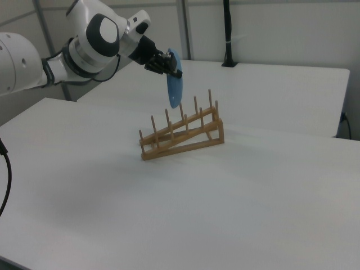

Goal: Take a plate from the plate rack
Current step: 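Lift the blue plate up out of the rack slots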

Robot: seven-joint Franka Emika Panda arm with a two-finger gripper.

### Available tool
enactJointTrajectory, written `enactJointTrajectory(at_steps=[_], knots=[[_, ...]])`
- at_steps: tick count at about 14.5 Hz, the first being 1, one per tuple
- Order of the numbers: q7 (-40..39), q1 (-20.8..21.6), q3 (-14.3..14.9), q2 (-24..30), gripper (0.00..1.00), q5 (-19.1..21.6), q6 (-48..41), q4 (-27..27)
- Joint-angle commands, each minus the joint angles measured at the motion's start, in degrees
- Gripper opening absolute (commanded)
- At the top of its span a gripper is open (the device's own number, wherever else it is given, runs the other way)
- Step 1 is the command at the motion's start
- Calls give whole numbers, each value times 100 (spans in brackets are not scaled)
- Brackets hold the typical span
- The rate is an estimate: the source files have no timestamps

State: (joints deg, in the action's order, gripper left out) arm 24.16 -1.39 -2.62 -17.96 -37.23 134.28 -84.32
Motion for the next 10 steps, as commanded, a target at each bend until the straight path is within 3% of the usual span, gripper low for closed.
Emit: enactJointTrajectory(at_steps=[1,5,8,10], knots=[[10,42,-19,205,0,1031,-358,-137],[-323,113,-63,275,0,2121,-1095,-155],[-1323,113,-90,363,0,3053,-2016,-172],[-2131,121,-90,354,0,3336,-2711,-181]])
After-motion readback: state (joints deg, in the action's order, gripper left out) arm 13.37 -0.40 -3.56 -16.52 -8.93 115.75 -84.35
